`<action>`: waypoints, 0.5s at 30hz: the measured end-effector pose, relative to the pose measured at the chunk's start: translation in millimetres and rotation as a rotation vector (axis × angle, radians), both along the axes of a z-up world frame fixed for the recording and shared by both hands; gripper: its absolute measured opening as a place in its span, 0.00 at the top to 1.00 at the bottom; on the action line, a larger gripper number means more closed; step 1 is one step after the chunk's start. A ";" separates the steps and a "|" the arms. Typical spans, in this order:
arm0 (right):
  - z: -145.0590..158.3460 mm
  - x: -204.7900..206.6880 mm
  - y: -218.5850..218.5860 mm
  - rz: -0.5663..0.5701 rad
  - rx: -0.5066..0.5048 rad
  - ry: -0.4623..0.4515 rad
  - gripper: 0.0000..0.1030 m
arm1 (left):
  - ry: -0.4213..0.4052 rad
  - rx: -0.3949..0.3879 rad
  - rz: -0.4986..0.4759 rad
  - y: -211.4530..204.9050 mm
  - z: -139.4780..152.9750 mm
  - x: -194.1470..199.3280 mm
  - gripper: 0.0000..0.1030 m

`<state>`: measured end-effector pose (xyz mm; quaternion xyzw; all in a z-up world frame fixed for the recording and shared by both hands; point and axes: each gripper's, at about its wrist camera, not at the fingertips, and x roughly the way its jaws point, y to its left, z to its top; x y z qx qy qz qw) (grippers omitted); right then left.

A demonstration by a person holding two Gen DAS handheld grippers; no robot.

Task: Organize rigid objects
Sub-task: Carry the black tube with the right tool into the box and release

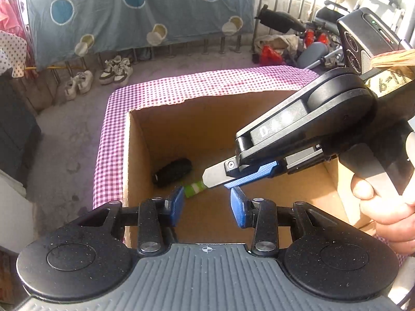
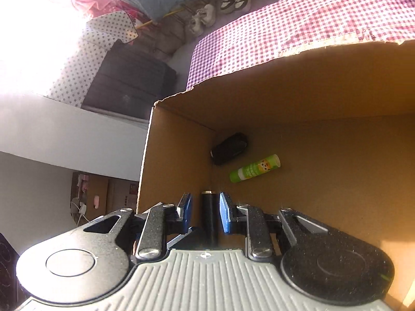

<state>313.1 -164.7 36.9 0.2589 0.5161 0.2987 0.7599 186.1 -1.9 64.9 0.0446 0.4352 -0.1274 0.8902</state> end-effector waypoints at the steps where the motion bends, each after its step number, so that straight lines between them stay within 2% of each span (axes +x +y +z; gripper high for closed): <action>1: 6.6 -9.2 -8.3 -0.002 0.011 -0.019 0.75 | -0.007 -0.010 -0.001 1.4 3.8 -5.2 0.61; 4: 24.0 -44.3 -35.0 -0.015 0.048 -0.083 0.75 | -0.044 -0.056 -0.010 6.9 16.2 -20.5 0.56; 10: 40.3 -131.3 -99.4 -0.075 0.132 -0.207 0.75 | -0.115 -0.136 -0.035 16.5 32.3 -63.0 0.47; 15: 20.8 -202.3 -134.1 -0.152 0.124 -0.289 0.75 | -0.124 -0.181 -0.077 13.9 23.9 -97.4 0.42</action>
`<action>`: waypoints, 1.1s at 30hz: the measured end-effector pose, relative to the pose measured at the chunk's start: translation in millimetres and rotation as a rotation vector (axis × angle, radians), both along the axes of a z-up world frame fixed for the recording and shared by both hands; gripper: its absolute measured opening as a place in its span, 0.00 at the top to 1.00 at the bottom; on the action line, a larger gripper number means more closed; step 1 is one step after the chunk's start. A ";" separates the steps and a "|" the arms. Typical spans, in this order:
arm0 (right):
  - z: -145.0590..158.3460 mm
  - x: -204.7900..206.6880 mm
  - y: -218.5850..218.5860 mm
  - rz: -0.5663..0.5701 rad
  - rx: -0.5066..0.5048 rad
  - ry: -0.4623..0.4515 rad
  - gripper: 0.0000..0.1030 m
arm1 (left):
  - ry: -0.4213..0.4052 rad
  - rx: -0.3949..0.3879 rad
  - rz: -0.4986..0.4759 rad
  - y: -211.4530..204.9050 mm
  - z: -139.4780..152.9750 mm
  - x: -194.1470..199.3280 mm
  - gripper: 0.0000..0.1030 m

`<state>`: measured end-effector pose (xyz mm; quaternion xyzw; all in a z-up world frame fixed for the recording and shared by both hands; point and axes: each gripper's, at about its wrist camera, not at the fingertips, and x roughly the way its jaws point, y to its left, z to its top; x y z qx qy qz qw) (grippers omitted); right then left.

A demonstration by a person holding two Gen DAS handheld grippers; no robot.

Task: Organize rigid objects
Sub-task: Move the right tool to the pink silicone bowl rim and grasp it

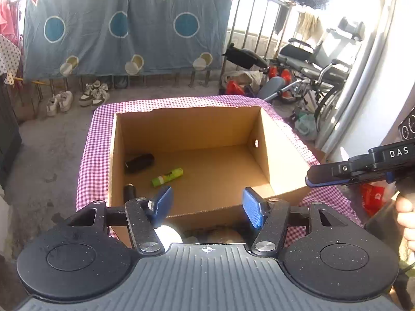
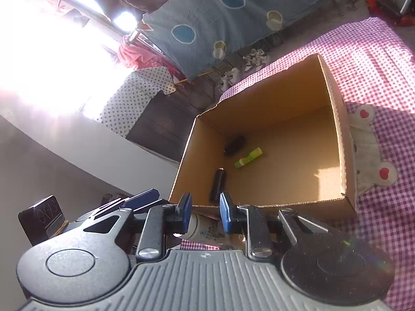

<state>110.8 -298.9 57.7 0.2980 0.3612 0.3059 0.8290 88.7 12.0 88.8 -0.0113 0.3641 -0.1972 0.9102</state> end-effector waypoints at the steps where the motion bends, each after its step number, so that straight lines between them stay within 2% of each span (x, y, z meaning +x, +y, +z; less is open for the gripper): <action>1: -9.8 -13.8 0.7 -0.027 -0.018 -0.003 0.74 | 0.006 -0.002 -0.008 -2.0 -3.8 -4.1 0.41; 5: -49.4 -41.4 0.3 -0.086 -0.048 0.039 0.74 | 0.076 0.007 -0.091 -13.7 -32.5 -19.8 0.41; 9: -81.5 -54.4 12.9 -0.151 -0.135 0.064 0.73 | 0.123 0.076 -0.148 -34.6 -64.7 -29.5 0.40; 12: -101.7 -61.4 15.4 -0.155 -0.137 0.099 0.73 | 0.140 0.140 -0.181 -52.2 -86.1 -36.6 0.40; 17: -106.1 -54.9 31.6 -0.142 -0.208 0.087 0.73 | 0.134 0.239 -0.211 -74.4 -107.2 -41.3 0.41; 22: -113.3 -42.0 47.0 -0.119 -0.272 0.072 0.73 | 0.115 0.298 -0.206 -90.4 -122.9 -53.0 0.41; 27: -122.2 -28.9 62.3 -0.091 -0.360 0.057 0.73 | 0.118 0.322 -0.215 -98.7 -132.7 -52.4 0.41; 33: -121.9 -33.6 73.0 -0.077 -0.435 0.004 0.76 | 0.113 0.318 -0.228 -107.8 -135.8 -51.0 0.41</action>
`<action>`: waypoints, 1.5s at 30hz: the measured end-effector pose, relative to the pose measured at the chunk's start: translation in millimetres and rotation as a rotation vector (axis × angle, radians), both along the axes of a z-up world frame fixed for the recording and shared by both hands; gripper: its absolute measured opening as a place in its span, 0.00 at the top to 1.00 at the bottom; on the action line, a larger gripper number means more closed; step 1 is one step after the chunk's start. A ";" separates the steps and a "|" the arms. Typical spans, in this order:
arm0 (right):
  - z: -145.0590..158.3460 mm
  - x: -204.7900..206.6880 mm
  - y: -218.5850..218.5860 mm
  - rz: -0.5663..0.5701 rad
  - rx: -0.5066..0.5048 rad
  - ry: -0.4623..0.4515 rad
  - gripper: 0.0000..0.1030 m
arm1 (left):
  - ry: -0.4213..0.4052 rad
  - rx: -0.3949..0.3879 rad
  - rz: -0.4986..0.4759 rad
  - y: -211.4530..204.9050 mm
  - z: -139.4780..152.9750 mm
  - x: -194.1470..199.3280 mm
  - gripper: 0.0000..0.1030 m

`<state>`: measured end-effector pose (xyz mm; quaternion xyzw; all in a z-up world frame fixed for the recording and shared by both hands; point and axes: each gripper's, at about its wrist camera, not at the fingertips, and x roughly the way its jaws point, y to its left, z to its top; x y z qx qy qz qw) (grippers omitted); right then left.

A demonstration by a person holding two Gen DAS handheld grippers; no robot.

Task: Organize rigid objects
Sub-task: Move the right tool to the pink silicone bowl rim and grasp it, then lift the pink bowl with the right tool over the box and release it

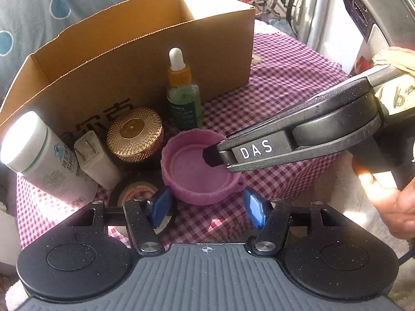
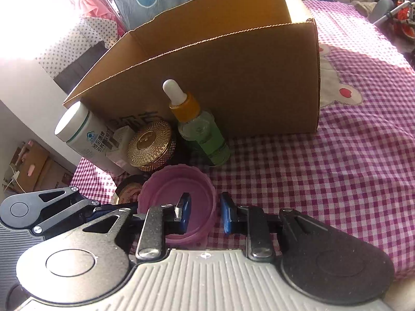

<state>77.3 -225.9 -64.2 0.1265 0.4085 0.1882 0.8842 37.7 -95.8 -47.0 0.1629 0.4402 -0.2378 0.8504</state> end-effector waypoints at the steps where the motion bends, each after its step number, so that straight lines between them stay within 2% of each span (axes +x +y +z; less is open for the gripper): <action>1: -0.5 0.2 -0.8 -0.003 -0.017 -0.009 0.76 | 0.002 -0.004 -0.006 -2.7 -0.4 0.5 0.41; 7: -1.2 -7.0 -21.2 -0.058 -0.028 -0.012 0.77 | 0.006 -0.028 -0.045 -15.9 -1.6 1.4 0.41; 13: -3.9 -11.2 -39.7 -0.097 0.014 -0.001 0.77 | -0.035 0.027 -0.066 -27.9 -5.9 1.2 0.32; 27: -5.7 -5.2 -34.9 -0.085 0.045 -0.017 0.77 | 0.002 -0.018 -0.032 -33.0 -9.7 18.2 0.26; 31: -7.7 -2.3 -38.9 -0.110 0.075 -0.015 0.82 | -0.006 -0.023 -0.024 -32.6 -10.4 19.6 0.26; 35: -10.7 -2.0 -43.2 -0.133 0.111 -0.006 0.82 | -0.007 -0.024 -0.022 -32.6 -9.7 19.9 0.27; 38: -10.3 -6.4 -43.8 -0.141 0.109 -0.007 0.82 | -0.035 -0.015 -0.021 -33.5 -6.8 16.7 0.34; 45: -3.6 -23.8 -51.6 -0.187 0.131 -0.020 0.82 | -0.051 -0.038 -0.040 -35.2 2.4 6.2 0.34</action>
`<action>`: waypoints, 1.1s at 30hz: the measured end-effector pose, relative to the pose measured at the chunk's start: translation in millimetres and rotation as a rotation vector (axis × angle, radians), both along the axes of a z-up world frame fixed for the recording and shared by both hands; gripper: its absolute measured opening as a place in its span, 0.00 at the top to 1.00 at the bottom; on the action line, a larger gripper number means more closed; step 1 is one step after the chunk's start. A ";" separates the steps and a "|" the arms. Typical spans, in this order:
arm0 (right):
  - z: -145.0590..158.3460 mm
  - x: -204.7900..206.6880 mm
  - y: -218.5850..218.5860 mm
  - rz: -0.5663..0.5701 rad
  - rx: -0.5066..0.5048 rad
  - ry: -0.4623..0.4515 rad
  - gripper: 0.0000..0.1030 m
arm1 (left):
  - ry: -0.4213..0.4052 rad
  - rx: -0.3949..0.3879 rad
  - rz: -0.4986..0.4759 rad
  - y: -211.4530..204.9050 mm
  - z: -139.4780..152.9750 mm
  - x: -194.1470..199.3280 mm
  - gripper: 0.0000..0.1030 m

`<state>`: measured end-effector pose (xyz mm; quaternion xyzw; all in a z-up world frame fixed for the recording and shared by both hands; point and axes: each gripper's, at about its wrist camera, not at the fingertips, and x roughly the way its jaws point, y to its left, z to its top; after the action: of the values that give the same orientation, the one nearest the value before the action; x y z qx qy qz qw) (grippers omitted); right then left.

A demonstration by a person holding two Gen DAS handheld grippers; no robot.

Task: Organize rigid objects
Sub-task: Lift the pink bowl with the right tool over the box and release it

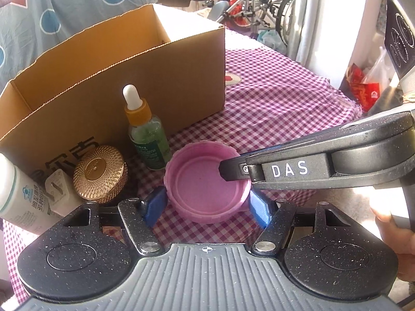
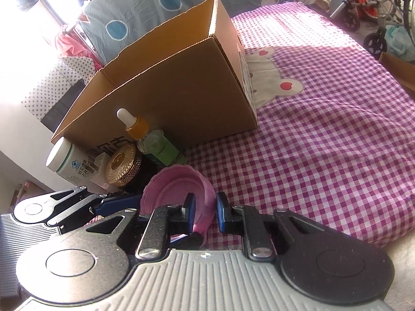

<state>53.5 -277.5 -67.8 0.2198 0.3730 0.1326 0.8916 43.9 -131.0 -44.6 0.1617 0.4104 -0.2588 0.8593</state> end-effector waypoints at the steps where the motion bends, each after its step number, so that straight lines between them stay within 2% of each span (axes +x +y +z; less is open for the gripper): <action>1: 3.6 -4.0 -0.9 -0.007 -0.001 -0.007 0.82 | -0.012 -0.003 -0.006 -0.9 3.3 -3.7 0.34; 6: 33.4 -28.3 -6.8 -0.052 -0.007 -0.081 0.82 | -0.081 -0.039 -0.031 -2.0 29.6 -19.1 0.34; 12: 93.8 -38.3 -8.1 -0.072 -0.048 -0.243 0.81 | -0.253 -0.101 -0.040 2.0 82.8 -29.1 0.34; 17: 147.8 -9.4 6.6 0.002 -0.074 -0.353 0.81 | -0.405 -0.104 0.009 11.6 126.5 -14.2 0.33; 21: 176.9 40.2 28.9 0.101 -0.086 -0.347 0.81 | -0.449 -0.063 0.072 22.7 144.2 14.6 0.33; 23: 183.8 73.6 43.5 0.163 -0.091 -0.297 0.81 | -0.411 -0.043 0.106 31.2 145.8 38.8 0.33; 25: 182.6 111.5 63.1 0.230 -0.095 -0.197 0.81 | -0.337 -0.029 0.129 39.1 142.7 63.4 0.33; 26: 179.8 129.6 72.1 0.263 -0.103 -0.149 0.81 | -0.274 -0.016 0.141 47.2 138.6 81.1 0.33; 30: 148.2 196.3 100.5 0.346 -0.087 0.080 0.81 | -0.043 0.019 0.170 68.2 112.7 135.6 0.33; 33: 119.3 232.6 115.0 0.391 -0.068 0.232 0.81 | 0.097 0.046 0.180 79.5 88.6 159.8 0.33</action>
<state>286.1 -162.5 51.6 0.1270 0.5125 0.2641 0.8071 203.6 -51.5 44.0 0.1312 0.4704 -0.1784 0.8542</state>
